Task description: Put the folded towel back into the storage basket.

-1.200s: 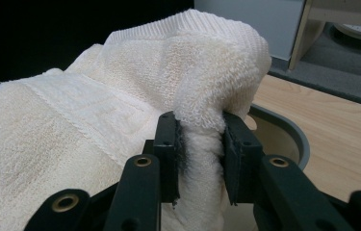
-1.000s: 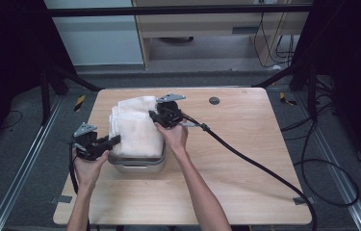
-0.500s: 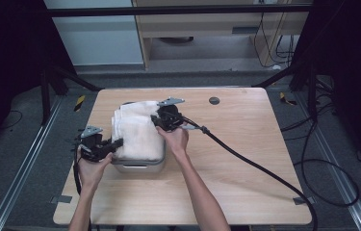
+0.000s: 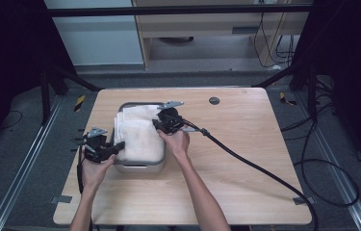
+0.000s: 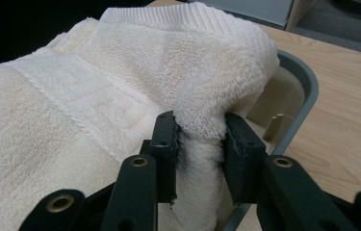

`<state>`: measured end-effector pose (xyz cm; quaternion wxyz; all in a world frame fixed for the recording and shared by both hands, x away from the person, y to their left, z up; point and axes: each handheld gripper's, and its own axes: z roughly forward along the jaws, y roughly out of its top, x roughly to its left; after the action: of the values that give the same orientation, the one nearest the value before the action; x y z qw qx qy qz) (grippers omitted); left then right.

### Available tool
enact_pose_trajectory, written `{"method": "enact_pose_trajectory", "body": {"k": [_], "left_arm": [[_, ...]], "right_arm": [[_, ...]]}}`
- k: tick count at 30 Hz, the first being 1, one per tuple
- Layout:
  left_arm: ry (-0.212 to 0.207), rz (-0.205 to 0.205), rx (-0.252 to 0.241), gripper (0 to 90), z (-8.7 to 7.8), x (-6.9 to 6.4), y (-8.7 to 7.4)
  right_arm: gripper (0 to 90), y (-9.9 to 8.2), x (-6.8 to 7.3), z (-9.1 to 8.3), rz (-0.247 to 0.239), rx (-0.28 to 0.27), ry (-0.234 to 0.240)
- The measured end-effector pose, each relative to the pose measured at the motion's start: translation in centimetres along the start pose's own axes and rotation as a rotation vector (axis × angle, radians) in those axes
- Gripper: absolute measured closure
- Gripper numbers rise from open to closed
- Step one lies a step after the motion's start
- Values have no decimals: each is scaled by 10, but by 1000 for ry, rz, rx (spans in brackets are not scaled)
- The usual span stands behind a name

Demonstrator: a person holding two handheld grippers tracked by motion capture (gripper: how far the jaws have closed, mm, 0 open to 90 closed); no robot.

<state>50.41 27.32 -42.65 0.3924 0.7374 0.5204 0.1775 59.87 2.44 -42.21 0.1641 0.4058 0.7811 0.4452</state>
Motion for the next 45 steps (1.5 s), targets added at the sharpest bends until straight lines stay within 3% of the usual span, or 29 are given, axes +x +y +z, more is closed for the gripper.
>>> {"method": "enact_pose_trajectory", "body": {"k": [11,14,21,30,36,37,45], "left_arm": [[24,15,41,663,6,0,-1],[30,9,34,597,5,-1,-1],[63,43,-47,548,-10,-7,7],[63,57,-129,471,-26,-13,12],[61,73,-171,388,-35,-19,12],[60,78,-174,375,-36,-21,12],[50,100,-199,309,-43,-29,4]], "right_arm": [[648,-3,2,-1,-50,15,-23],[638,-4,4,-3,-85,20,-46],[638,-2,2,-16,-91,-16,-43],[606,0,-3,-40,-78,-74,-23],[445,-1,-9,-65,-75,-131,-7],[386,-2,-12,-75,-83,-149,-6],[264,-17,-26,-114,-81,-180,7]]}}
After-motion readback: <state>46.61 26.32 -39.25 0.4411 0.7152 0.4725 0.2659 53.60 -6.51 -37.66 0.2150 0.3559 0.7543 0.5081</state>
